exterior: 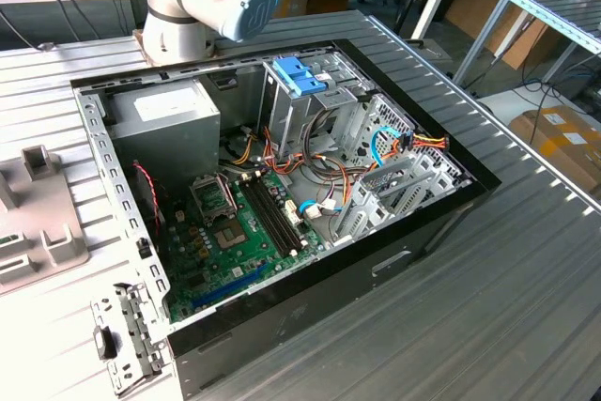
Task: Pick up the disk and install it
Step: 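Pick up the disk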
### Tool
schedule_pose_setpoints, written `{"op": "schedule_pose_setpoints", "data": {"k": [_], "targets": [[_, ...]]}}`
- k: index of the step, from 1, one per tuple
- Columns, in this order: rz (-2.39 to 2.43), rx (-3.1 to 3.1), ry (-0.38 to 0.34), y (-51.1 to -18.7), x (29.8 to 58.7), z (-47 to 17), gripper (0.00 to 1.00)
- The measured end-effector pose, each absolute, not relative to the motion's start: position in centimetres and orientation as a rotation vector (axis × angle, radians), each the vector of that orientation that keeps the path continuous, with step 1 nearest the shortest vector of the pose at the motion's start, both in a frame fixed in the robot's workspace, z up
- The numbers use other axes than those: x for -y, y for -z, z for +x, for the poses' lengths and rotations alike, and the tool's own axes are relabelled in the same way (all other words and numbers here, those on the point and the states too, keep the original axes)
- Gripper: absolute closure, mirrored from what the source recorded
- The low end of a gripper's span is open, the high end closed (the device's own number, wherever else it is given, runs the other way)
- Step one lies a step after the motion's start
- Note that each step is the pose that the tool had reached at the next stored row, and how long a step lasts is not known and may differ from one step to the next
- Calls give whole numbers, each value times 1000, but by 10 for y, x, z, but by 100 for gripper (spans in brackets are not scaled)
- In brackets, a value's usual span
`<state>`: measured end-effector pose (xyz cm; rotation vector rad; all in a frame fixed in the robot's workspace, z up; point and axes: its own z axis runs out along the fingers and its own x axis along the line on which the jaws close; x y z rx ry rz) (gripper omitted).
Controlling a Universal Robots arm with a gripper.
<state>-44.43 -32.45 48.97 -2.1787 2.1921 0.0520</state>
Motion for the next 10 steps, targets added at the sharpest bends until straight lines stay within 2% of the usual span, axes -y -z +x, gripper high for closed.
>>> {"op": "schedule_pose_setpoints", "data": {"k": [10], "targets": [[-2179,-2192,-52,-490,341,-444,63]]}}
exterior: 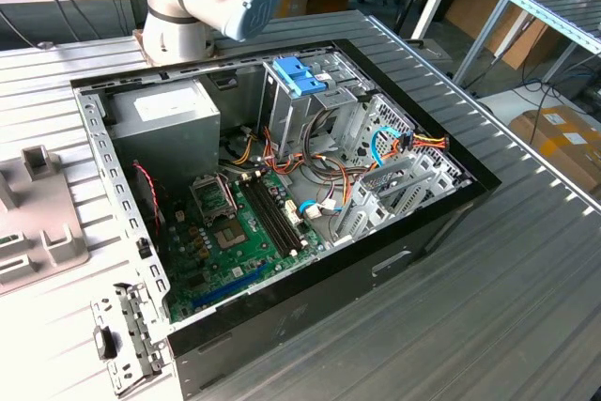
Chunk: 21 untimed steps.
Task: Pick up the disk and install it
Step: 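Pick up the disk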
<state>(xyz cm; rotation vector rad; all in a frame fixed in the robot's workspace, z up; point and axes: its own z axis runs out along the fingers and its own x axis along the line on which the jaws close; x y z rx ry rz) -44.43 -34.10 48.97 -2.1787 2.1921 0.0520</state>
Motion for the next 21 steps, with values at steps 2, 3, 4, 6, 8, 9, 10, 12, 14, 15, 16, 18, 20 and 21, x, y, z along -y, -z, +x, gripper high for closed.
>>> {"op": "schedule_pose_setpoints", "data": {"k": [2,3,4,6,8,9,10,12,14,15,16,18,20,21], "targets": [[-2179,-2192,-52,-490,343,-444,63],[-2179,-2192,-52,-490,344,-444,63],[-2179,-2192,-52,-490,345,-444,63],[-2179,-2192,-52,-490,348,-444,63],[-2179,-2192,-52,-490,351,-444,63],[-2179,-2192,-52,-490,353,-444,63],[-2179,-2192,-52,-490,354,-444,63],[-2179,-2192,-52,-490,356,-444,63],[-2179,-2192,-52,-490,359,-444,63],[-2179,-2192,-52,-490,360,-444,63],[-2179,-2192,-52,-490,361,-444,63],[-2179,-2192,-52,-490,363,-444,63],[-2179,-2192,-52,-490,368,-444,63],[-2179,-2192,-52,-490,369,-444,63]]}}
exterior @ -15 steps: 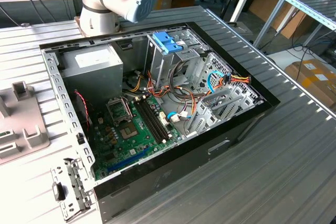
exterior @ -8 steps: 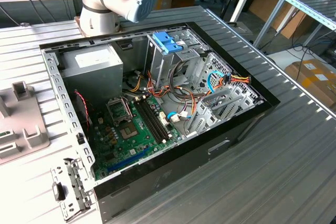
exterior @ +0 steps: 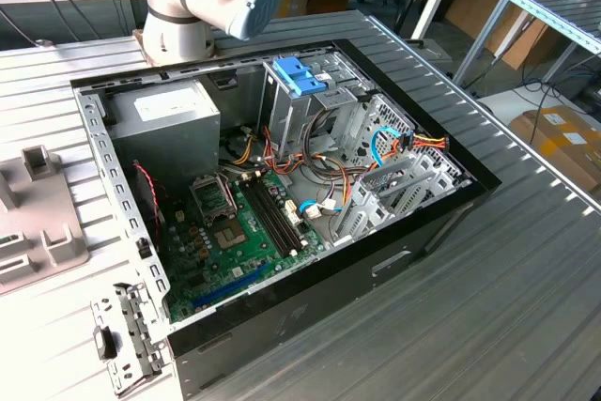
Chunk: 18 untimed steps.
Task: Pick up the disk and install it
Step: 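Pick up the disk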
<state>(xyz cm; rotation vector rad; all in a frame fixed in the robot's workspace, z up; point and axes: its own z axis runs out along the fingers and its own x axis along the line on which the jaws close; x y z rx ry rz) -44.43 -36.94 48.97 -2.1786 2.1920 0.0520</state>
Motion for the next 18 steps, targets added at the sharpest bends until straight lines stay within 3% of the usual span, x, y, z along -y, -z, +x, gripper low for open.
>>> {"op": "schedule_pose_setpoints", "data": {"k": [18], "targets": [[-2179,-2192,-52,-490,398,-444,63]]}}
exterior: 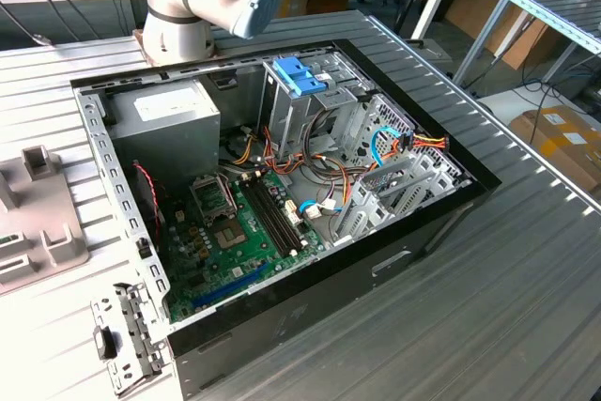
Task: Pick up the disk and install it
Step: 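Pick up the disk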
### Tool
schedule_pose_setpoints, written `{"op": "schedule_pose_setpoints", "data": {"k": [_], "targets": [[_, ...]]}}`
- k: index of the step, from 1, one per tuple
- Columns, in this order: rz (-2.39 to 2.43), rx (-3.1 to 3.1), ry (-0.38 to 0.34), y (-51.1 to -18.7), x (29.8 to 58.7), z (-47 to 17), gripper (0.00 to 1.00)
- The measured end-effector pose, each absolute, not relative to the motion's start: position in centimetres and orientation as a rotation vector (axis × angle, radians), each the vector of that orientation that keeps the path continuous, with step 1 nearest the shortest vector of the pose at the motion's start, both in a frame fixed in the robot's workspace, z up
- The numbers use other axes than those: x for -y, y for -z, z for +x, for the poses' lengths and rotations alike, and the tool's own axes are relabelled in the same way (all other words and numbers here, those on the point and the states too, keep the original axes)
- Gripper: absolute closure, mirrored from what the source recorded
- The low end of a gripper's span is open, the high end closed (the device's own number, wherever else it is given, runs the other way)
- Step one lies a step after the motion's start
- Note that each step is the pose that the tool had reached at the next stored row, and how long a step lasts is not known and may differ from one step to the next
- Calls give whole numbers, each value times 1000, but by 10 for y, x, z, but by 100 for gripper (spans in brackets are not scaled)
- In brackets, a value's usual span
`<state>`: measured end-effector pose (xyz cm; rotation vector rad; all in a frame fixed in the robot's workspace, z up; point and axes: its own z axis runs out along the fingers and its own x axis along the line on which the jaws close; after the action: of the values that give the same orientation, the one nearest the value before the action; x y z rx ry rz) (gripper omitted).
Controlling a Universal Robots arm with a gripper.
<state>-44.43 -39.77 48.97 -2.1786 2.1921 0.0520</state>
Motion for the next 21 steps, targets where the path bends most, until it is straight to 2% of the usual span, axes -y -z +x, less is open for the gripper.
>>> {"op": "schedule_pose_setpoints", "data": {"k": [21], "targets": [[-2179,-2192,-52,-490,428,-444,63]]}}
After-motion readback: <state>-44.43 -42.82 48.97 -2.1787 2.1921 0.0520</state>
